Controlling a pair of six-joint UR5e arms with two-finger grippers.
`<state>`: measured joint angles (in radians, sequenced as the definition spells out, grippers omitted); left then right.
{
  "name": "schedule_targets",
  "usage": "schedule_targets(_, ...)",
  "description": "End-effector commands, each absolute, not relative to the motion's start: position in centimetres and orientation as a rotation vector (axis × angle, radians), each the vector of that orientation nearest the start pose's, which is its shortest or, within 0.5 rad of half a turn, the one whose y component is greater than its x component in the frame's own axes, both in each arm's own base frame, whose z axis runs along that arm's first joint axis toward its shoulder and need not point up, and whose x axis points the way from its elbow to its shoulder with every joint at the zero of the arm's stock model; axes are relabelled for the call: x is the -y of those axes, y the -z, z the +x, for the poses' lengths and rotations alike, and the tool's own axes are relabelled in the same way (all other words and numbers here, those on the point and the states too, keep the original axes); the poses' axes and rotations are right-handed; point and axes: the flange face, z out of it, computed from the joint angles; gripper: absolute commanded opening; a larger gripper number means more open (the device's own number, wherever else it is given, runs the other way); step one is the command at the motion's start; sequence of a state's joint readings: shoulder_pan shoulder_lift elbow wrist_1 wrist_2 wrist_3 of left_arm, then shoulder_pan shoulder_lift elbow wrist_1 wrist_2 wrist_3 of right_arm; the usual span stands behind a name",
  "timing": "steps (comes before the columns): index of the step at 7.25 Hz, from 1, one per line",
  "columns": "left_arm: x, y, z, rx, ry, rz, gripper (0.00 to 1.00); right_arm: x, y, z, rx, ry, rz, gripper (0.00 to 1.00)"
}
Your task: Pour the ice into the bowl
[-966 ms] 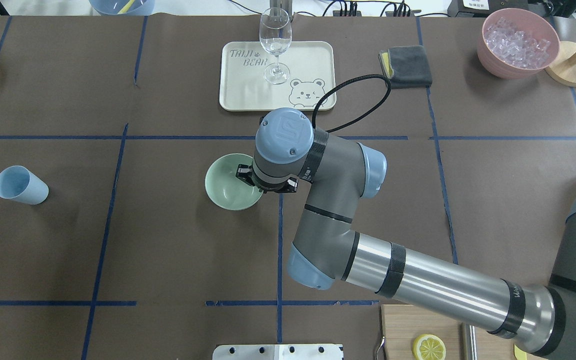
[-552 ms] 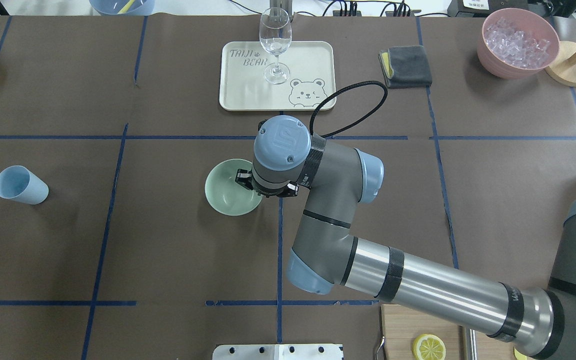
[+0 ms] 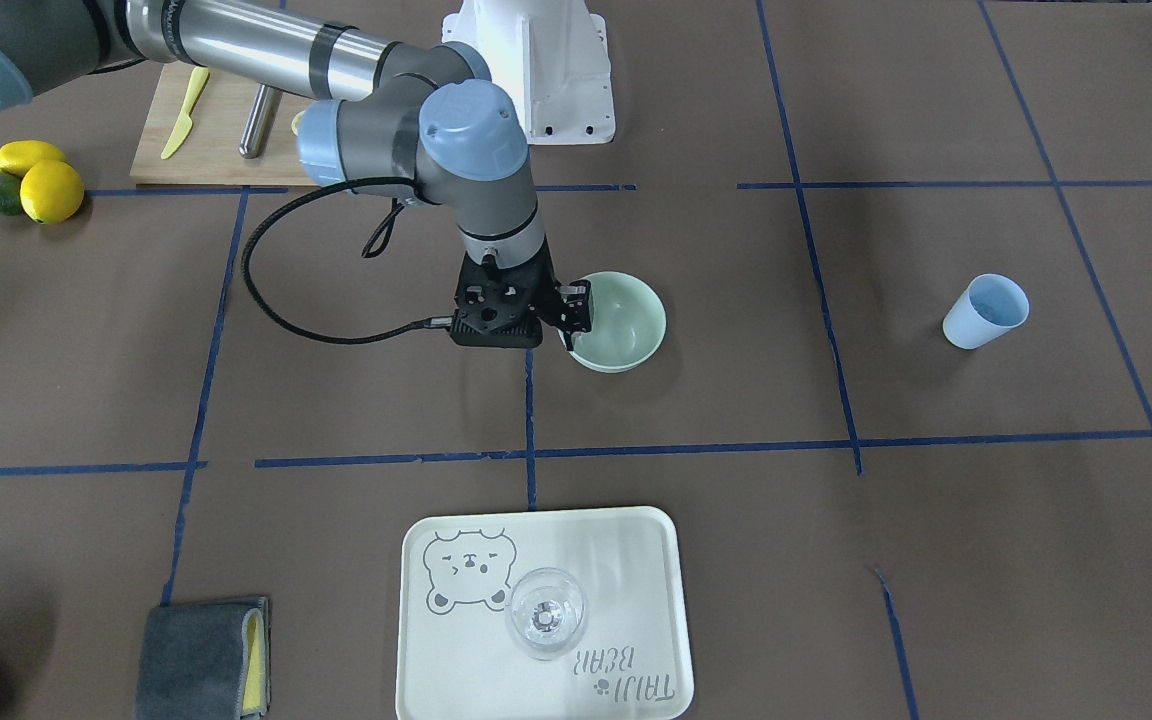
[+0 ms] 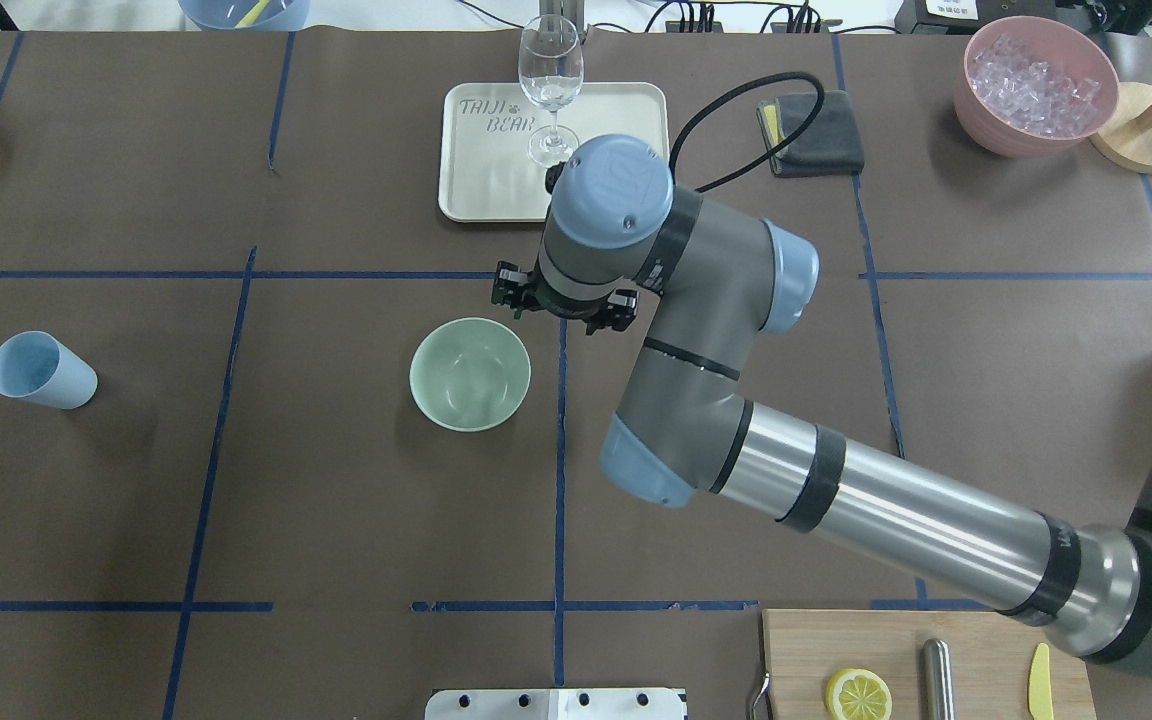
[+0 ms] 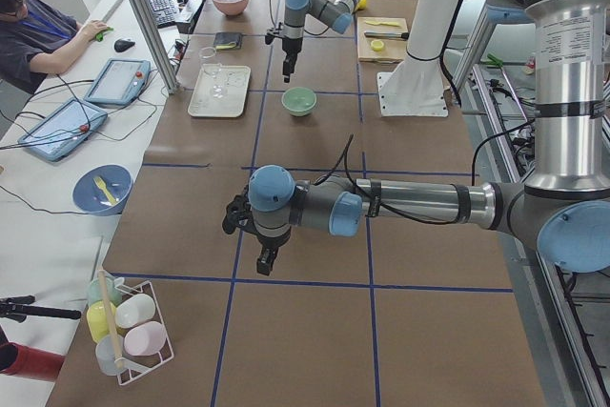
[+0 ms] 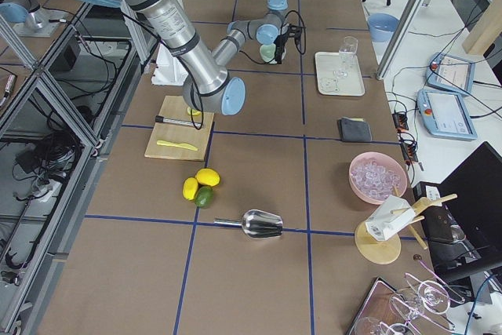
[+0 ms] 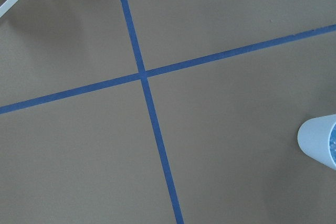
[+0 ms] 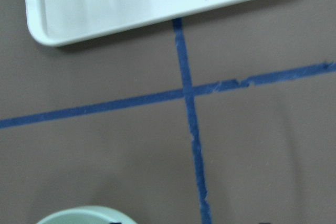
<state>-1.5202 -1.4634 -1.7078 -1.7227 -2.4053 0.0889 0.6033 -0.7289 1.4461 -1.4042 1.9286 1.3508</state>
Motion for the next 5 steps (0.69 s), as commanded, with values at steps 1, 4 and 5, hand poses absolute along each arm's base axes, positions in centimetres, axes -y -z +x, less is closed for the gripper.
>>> schedule_targets(1, 45.9, -61.4, -3.6, -0.830, -0.212, 0.200, 1.00, 55.6, -20.7, -44.6, 0.926, -0.118, 0.049, 1.00)
schedule_targets(4, 46.2, -59.8, -3.8, -0.816, -0.221, 0.231, 1.00, 54.5, -31.2, -25.6, 0.865, 0.115, 0.124, 1.00)
schedule_targets(5, 46.2, -59.5, -3.7, -0.816, -0.223, 0.234, 1.00, 55.0, -36.1, -20.3, 0.815, 0.189, 0.162, 1.00)
